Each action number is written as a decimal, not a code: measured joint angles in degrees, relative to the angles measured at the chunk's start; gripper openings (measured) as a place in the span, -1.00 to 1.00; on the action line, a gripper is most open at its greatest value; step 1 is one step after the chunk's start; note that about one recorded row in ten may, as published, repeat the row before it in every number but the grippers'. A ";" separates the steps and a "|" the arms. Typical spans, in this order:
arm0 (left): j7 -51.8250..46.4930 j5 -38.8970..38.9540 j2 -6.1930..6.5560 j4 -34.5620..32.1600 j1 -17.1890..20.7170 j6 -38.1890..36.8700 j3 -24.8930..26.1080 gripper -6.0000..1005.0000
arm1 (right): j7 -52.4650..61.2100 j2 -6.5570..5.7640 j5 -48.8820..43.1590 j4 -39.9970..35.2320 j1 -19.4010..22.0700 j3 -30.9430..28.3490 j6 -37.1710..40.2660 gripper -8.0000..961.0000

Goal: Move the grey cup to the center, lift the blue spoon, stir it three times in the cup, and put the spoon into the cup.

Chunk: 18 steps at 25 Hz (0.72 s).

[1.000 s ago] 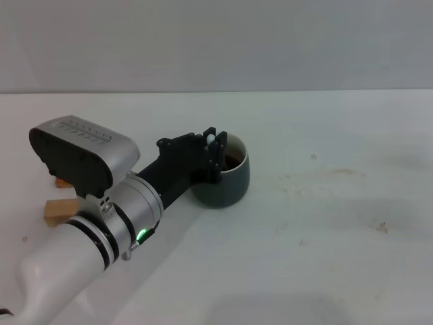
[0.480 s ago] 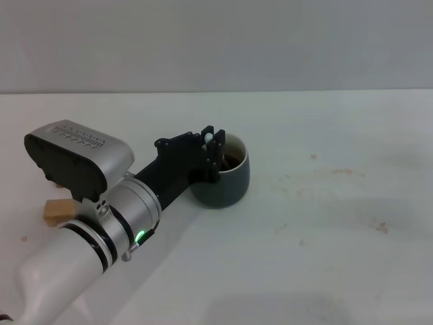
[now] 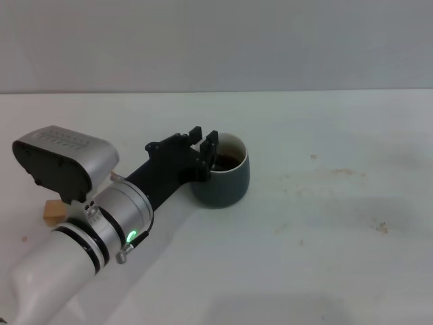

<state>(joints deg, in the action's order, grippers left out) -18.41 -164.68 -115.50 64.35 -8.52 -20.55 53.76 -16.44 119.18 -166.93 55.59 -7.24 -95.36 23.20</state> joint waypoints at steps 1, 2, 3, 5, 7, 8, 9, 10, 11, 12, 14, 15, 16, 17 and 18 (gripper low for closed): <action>-0.29 0.00 0.10 -0.14 0.01 -0.42 0.05 -0.60 | 0.00 0.00 0.01 0.00 -0.01 0.00 0.00 -0.80; -0.42 0.00 0.16 -0.22 0.03 -0.70 0.06 -0.60 | 0.00 0.00 0.02 -0.02 -0.02 0.00 0.00 -0.79; -0.46 0.02 0.22 -0.23 0.19 -0.99 0.11 -0.60 | 0.00 0.00 0.02 -0.02 -0.03 0.00 0.00 -0.79; -0.48 0.01 0.24 -0.24 0.53 -1.56 0.20 -0.60 | 0.00 0.00 0.06 -0.04 -0.03 0.00 0.00 -0.78; -0.48 -0.03 0.24 -0.24 1.02 -2.60 0.61 -0.30 | 0.00 0.00 0.10 -0.17 -0.07 0.00 0.00 -0.78; -0.43 -0.05 0.24 -0.18 1.46 -3.39 1.11 -0.15 | 0.02 0.00 0.12 -0.26 -0.09 -0.06 0.01 -0.77; -0.26 -0.21 0.20 -0.05 2.03 -4.28 1.89 -0.06 | 0.08 0.00 0.13 -0.39 -0.11 -0.17 0.05 -0.77; -0.01 -0.31 0.23 0.08 2.64 -5.37 3.09 0.04 | 0.17 0.00 0.18 -0.47 -0.13 -0.42 0.21 -0.77; -0.01 -0.31 0.23 0.08 2.64 -5.37 3.09 0.13 | 0.28 0.00 0.26 -0.52 -0.13 -0.85 0.39 -0.77; 0.90 -0.44 0.29 -0.01 4.14 -9.10 7.20 0.22 | 0.37 0.01 0.50 -0.56 -0.11 -1.42 0.54 -0.76; 1.71 -0.54 0.35 -0.71 4.70 -11.83 9.57 0.32 | 0.47 0.02 1.96 -0.68 0.23 -3.01 1.40 -0.76; 1.71 -0.54 0.35 -0.71 4.70 -11.83 9.57 0.32 | 0.48 -0.01 2.89 -0.85 0.54 -3.77 1.96 -0.75; 2.69 -0.60 0.29 -1.93 5.05 -14.97 11.91 0.33 | 0.49 -0.04 4.45 -1.18 0.97 -4.55 3.27 -0.75; 4.29 -0.79 -0.37 -5.33 5.25 -20.80 16.83 0.33 | 0.49 -0.10 6.12 -1.57 1.57 -5.36 4.83 -0.75; 4.77 -0.76 -0.73 -6.81 5.13 -22.45 18.63 0.34 | 0.50 -0.12 7.25 -1.87 2.02 -5.90 5.94 -0.74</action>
<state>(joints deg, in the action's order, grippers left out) -13.64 -165.44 -116.23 57.54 -3.39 -43.00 72.40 -15.94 119.05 -159.68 53.72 -5.21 -101.26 29.14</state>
